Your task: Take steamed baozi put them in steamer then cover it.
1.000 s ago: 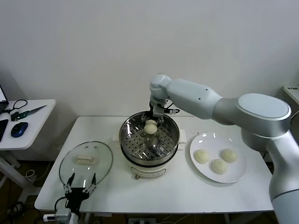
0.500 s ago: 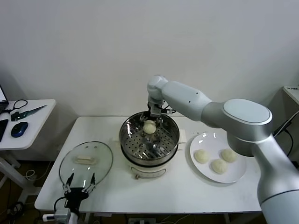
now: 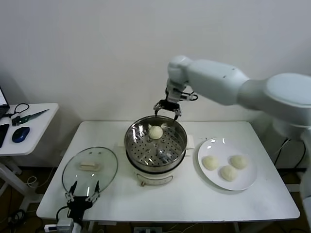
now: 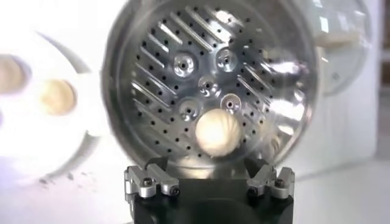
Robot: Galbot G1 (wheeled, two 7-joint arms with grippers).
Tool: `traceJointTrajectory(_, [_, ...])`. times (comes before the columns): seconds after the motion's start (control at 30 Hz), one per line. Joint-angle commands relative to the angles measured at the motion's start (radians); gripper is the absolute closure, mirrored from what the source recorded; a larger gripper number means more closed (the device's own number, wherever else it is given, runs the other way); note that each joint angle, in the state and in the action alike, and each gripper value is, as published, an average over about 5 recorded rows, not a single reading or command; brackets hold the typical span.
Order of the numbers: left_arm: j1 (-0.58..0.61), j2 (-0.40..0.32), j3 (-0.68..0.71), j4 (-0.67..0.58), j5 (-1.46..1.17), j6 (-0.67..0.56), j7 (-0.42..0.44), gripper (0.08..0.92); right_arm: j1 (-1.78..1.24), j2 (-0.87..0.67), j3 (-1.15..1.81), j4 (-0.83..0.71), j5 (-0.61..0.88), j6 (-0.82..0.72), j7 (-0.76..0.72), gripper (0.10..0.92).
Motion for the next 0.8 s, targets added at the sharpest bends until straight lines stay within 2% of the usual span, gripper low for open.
traceJointTrajectory(0.03, [0.007,0.002,0.001,-0.011,0.000,-0.001,-0.001,0.177,0.233,-0.369,-0.329,0.302,0.356,-0.476,0.019,0.203])
traceJointTrajectory(0.2, [0.007,-0.004,-0.001,-0.026,0.000,0.002,0.000,0.177,0.115,-0.490,-0.313,0.354,0.335,-0.641,0.105,0.203])
traceJointTrajectory(0.43, [0.007,-0.010,-0.006,-0.025,0.000,0.000,-0.003,0.177,-0.092,-0.534,-0.186,0.427,0.321,-0.786,0.209,0.203])
traceJointTrajectory(0.8, [0.014,-0.017,-0.012,-0.019,0.004,0.002,-0.002,0.177,-0.461,-0.462,0.123,0.246,0.151,-0.824,0.243,0.203])
